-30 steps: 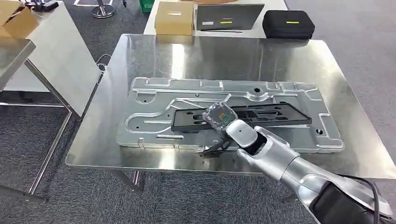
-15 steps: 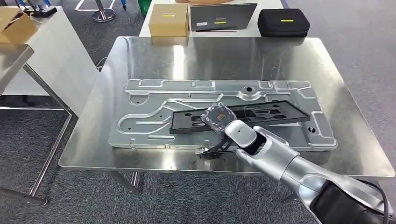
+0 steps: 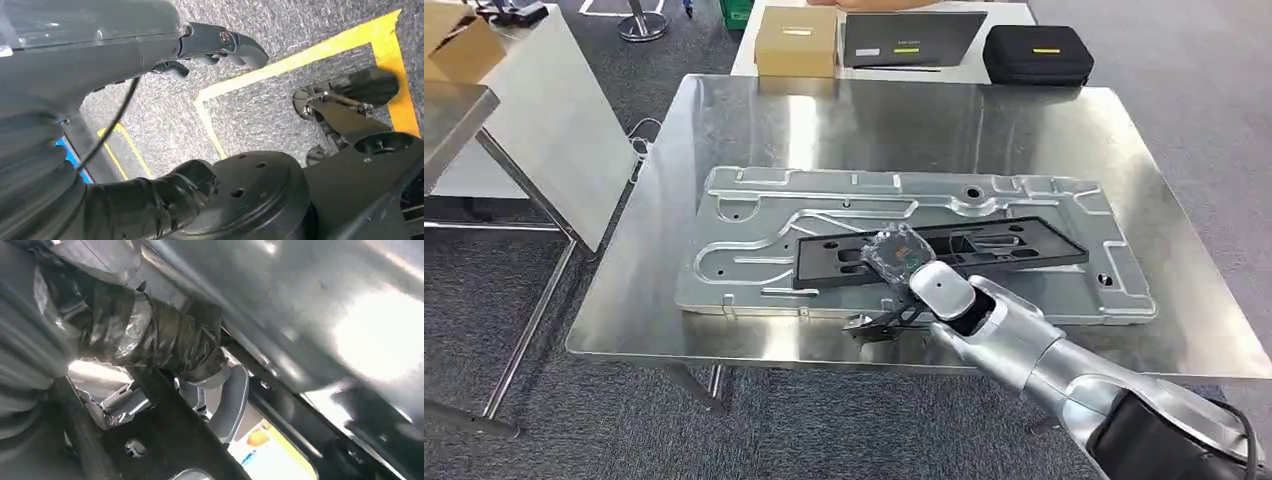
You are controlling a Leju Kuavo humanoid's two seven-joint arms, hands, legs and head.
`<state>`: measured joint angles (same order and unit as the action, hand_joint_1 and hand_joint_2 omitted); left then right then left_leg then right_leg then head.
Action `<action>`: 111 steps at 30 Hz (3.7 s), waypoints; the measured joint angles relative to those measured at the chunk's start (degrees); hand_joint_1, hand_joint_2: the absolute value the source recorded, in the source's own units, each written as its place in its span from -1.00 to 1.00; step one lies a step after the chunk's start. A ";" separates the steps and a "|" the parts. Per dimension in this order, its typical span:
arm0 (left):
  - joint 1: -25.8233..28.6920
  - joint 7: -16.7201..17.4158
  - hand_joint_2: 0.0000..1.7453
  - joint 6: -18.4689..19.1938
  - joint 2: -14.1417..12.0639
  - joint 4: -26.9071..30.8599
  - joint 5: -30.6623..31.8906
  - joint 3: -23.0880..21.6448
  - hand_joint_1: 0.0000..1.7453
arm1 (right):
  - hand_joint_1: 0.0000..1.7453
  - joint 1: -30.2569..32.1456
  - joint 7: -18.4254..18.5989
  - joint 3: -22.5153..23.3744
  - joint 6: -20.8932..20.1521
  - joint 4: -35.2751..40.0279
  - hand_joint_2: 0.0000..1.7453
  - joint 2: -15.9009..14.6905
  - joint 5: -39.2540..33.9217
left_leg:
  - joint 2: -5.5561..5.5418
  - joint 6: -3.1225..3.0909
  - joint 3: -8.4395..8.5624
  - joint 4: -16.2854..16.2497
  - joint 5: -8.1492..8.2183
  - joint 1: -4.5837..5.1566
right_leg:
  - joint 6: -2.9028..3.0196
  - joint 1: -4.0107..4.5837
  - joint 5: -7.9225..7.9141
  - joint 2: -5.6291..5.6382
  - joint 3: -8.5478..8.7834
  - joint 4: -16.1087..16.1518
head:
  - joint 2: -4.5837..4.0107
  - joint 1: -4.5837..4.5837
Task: Take the parts from the cabinet and place them on the table.
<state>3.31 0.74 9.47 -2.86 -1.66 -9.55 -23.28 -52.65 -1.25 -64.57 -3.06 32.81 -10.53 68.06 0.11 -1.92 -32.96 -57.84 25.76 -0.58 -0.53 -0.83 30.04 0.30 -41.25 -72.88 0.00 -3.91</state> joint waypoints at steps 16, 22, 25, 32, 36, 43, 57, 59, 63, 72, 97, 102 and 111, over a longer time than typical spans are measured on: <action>0.03 0.42 -1.00 -1.77 0.04 0.00 -1.14 -1.97 -1.00 | -1.00 -0.12 2.65 1.25 -0.11 -4.00 -1.00 -0.31 1.82 | -0.15 3.09 -3.60 -10.11 3.84 -0.80 | 2.19 -0.01 -5.28 -0.29 6.64 14.11 | 0.00 -0.09; -0.12 1.05 -1.00 -1.09 0.06 0.00 -1.84 -2.43 -1.00 | -1.00 -0.64 3.61 2.56 -1.11 -4.24 -1.00 -0.55 3.17 | -0.37 2.00 0.68 -0.90 1.32 -0.29 | -0.03 -0.05 -5.67 0.22 6.19 13.87 | 0.00 0.02; -0.23 1.05 -1.00 -1.01 0.06 0.00 -1.88 -2.45 -1.00 | -1.00 -0.72 3.89 2.86 -1.22 -4.31 -1.00 -0.92 3.28 | -0.01 0.45 0.74 -0.01 0.48 -0.51 | -0.51 -0.32 -2.14 -0.02 4.37 9.50 | 0.00 0.07; -0.25 1.05 -1.00 -0.96 0.06 0.00 -1.88 -2.47 -1.00 | -1.00 0.07 3.93 2.91 -1.24 -4.42 -1.00 -1.12 3.28 | 0.01 0.19 0.21 -0.45 0.42 0.08 | 0.34 0.00 -3.67 -0.01 4.30 7.81 | 0.00 0.04; -0.40 1.05 -1.00 -0.88 0.22 0.00 -1.88 -2.47 -1.00 | -1.00 0.01 3.94 2.97 -1.22 -4.44 -1.00 -1.14 3.28 | 0.04 1.01 -0.41 -0.55 0.27 0.12 | 0.99 0.94 -4.52 -0.15 6.40 13.43 | 0.02 0.00; -0.33 1.07 -1.00 -0.88 0.17 0.00 -1.97 -2.49 -1.00 | -1.00 0.00 4.26 3.02 -1.22 -4.39 -1.00 -1.12 3.52 | -0.02 2.55 -7.75 -16.52 8.39 -0.26 | 2.38 0.37 -5.36 -0.43 6.98 14.87 | 0.00 -0.04; -0.26 1.44 -1.00 -1.79 0.41 0.00 -4.20 -2.86 -1.00 | -1.00 0.23 7.28 5.01 0.18 1.30 -1.00 -1.86 6.76 | 0.03 0.24 -0.90 -0.08 -0.53 -0.12 | -0.23 0.14 1.37 -0.05 1.45 3.12 | 0.00 0.02; -0.24 1.57 -1.00 -2.04 0.48 0.00 -4.77 -2.86 -1.00 | -1.00 0.50 8.11 5.49 -0.39 5.03 -1.00 -2.43 7.63 | 0.07 0.17 -0.92 -0.13 -0.49 0.03 | -0.30 0.09 3.34 -0.06 -1.91 -3.92 | 0.00 0.00; -0.13 1.60 -1.00 -2.12 1.00 0.00 -5.07 -2.89 -1.00 | -1.00 0.96 8.57 6.06 -1.07 10.34 -1.00 -3.56 8.17 | -0.10 0.33 -0.71 -0.54 -0.13 0.04 | 0.55 0.16 -4.80 -0.09 4.47 9.45 | 0.00 0.02; 0.24 1.64 -1.00 -2.60 1.24 0.00 -6.25 -3.74 -1.00 | -1.00 1.80 10.19 9.33 -0.72 18.99 -1.00 -5.18 10.67 | -0.10 2.20 -5.13 -9.86 5.55 -0.03 | 2.42 0.29 -4.94 -0.08 6.58 14.21 | 0.00 -0.04; 0.45 2.43 1.00 -6.99 3.23 0.00 -9.49 -4.56 -1.00 | -1.00 16.13 15.08 21.49 11.90 42.70 1.00 -5.31 8.71 | -0.27 1.20 -0.03 -0.68 0.72 0.20 | 0.51 0.38 -3.78 -0.14 6.62 12.99 | 0.00 -0.04; 1.05 1.68 -1.00 -8.96 4.00 0.00 -9.81 -5.73 -1.00 | -1.00 27.65 14.19 24.48 19.52 56.00 1.00 -5.73 8.98 | -0.29 2.33 -2.37 -6.80 5.34 -0.16 | 2.37 0.29 -3.91 -0.36 7.29 13.81 | 0.00 -0.07; 1.37 1.40 1.00 -11.13 4.44 0.00 -10.34 -6.78 -1.00 | -1.00 40.02 13.88 28.26 22.67 66.59 1.00 -7.52 7.98 | -0.24 0.97 1.37 0.00 1.83 0.45 | 1.98 0.82 -3.62 0.30 7.65 13.60 | 0.00 -0.04</action>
<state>4.68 2.14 -1.66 1.57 -1.66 -19.89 -30.05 -12.62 12.64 -36.31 19.61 99.40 -18.05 76.04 -0.14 -0.94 -31.59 -57.84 27.59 -0.13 1.45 -0.01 26.42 0.60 -33.60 -59.28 0.00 -3.96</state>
